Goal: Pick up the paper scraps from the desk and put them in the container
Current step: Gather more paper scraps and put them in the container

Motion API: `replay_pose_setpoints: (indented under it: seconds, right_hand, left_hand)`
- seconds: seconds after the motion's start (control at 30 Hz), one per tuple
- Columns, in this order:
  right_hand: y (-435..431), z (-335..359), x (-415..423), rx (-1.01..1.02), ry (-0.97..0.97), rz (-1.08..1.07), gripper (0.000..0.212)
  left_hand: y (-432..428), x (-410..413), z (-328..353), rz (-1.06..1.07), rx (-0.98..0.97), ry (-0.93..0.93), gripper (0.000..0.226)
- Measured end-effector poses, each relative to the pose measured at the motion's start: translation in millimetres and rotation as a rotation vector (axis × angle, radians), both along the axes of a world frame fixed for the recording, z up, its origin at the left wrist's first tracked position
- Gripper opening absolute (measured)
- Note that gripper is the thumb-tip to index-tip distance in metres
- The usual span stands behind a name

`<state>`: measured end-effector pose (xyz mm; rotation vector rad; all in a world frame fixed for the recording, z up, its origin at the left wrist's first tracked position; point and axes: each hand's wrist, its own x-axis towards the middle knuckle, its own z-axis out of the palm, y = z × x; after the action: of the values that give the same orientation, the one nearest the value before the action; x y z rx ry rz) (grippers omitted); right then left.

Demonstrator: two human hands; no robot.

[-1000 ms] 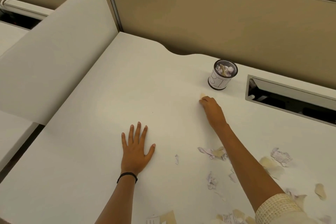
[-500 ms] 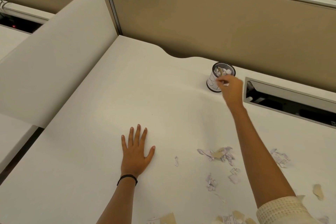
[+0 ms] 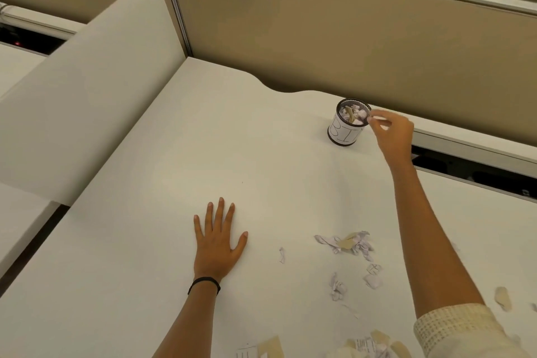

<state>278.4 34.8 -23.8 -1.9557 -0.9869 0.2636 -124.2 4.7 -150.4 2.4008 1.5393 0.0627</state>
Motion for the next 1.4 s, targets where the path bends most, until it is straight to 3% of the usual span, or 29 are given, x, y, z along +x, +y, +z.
replay_pose_setpoints:
  seconds: [0.13, 0.33, 0.5, 0.63, 0.77, 0.97, 1.2, 1.4]
  right_hand:
    - [-73, -32, -24, -0.092, 0.094, -0.068, 0.024]
    - [-156, -77, -78, -0.597, 0.196, -0.118, 0.06]
    - [-172, -88, -137, -0.662, 0.017, -0.133, 0.061]
    - [-165, -95, -168, -0.725, -0.018, -0.162, 0.064]
    - [-156, -94, -184, -0.733, -0.066, -0.176, 0.064]
    - [-153, -89, -195, -0.687, -0.071, -0.074, 0.043]
    - [-159, -89, -194, -0.264, 0.22, -0.064, 0.023]
    - [-158, -91, -173, -0.312, 0.148, -0.056, 0.023]
  left_hand:
    - [-1, 0, 1, -0.003, -0.006, -0.001, 0.074]
    - [-2, 2, 4, -0.006, -0.006, -0.021, 0.084]
    - [-5, 3, 8, -0.01, -0.001, -0.038, 0.091]
    - [-5, 3, 9, -0.009, -0.007, -0.025, 0.094]
    - [-5, 3, 10, -0.013, -0.008, 0.001, 0.095]
    - [-5, 3, 9, -0.007, -0.011, -0.006, 0.095]
    - [-4, 3, 9, -0.007, -0.015, -0.011, 0.094]
    - [-4, 3, 10, -0.007, -0.016, -0.006, 0.091]
